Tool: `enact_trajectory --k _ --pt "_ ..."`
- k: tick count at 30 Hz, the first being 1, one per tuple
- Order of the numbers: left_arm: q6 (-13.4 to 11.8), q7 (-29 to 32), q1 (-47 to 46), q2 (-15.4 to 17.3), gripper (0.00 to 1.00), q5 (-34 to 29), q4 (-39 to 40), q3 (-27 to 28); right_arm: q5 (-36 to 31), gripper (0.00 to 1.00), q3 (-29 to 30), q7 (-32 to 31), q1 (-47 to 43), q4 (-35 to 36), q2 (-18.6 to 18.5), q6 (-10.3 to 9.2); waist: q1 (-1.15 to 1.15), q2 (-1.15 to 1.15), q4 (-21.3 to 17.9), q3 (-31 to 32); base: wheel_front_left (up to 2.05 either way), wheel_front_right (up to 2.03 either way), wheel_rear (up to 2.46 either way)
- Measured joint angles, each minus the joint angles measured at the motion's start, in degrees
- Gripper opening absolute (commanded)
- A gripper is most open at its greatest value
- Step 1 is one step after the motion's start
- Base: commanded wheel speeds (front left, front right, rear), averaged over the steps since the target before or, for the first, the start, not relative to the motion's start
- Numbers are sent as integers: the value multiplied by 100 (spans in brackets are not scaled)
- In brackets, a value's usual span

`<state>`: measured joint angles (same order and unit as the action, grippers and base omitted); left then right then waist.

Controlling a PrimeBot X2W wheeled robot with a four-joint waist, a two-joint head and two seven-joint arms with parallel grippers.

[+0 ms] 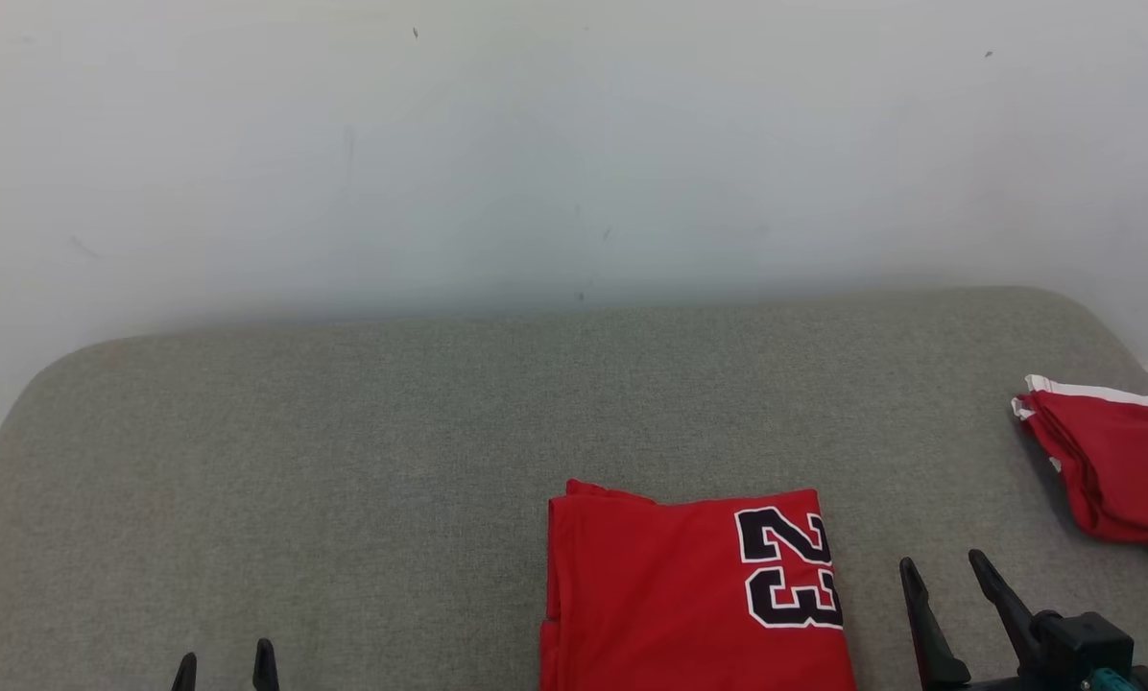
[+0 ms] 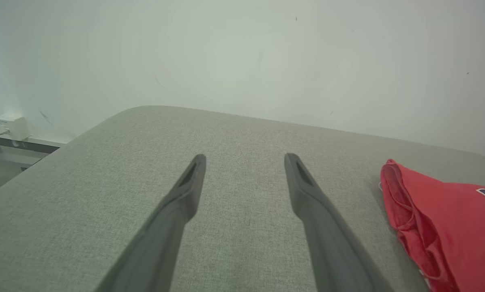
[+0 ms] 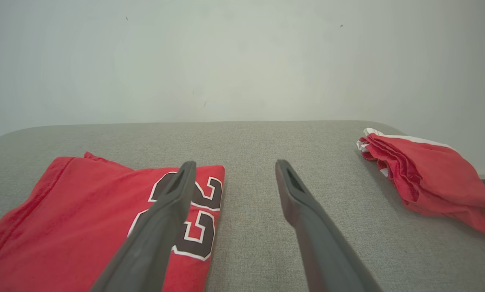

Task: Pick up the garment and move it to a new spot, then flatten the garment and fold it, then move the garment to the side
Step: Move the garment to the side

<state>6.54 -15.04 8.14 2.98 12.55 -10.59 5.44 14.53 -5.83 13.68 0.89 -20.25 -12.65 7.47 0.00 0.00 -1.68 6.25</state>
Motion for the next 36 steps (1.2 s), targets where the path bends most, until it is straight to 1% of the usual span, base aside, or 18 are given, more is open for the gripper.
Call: enact_trajectory --k 8,12,15,19,22,27,32,33,36 --pt "-29 0 -4 -2 100 41 1 -97 -1 100 13 -24 21 -15 11 0 0 0 -19 -48 0 0 0" --pt "-49 0 -16 -2 100 55 29 -147 21 100 33 -285 115 126 22 0 0 0 -19 -81 0 0 0" --pt "-51 0 -16 -3 100 66 24 -188 152 100 49 -957 214 249 35 0 0 0 -23 -121 0 0 0" --pt "-52 0 -16 -4 100 86 13 -243 322 100 299 -2228 292 516 73 0 0 0 12 -166 0 0 0" --pt "-65 0 -16 -4 100 115 7 -289 364 100 472 -3171 304 847 192 0 0 0 72 -201 0 0 0" --pt "-77 0 -38 -5 100 125 10 -378 397 100 781 -4514 280 1338 403 0 0 0 194 -298 0 0 0" --pt "-97 0 -118 -5 100 145 53 -467 241 100 1056 -5278 281 1646 494 0 0 0 332 -443 0 0 0" --pt "-97 0 -118 -5 100 145 53 -467 241 100 1056 -5278 281 1646 494 0 0 0 332 -443 0 0 0" --pt "-97 0 -188 -4 100 146 94 -533 136 100 1202 -5658 350 1680 515 0 0 0 409 -577 0 0 0"
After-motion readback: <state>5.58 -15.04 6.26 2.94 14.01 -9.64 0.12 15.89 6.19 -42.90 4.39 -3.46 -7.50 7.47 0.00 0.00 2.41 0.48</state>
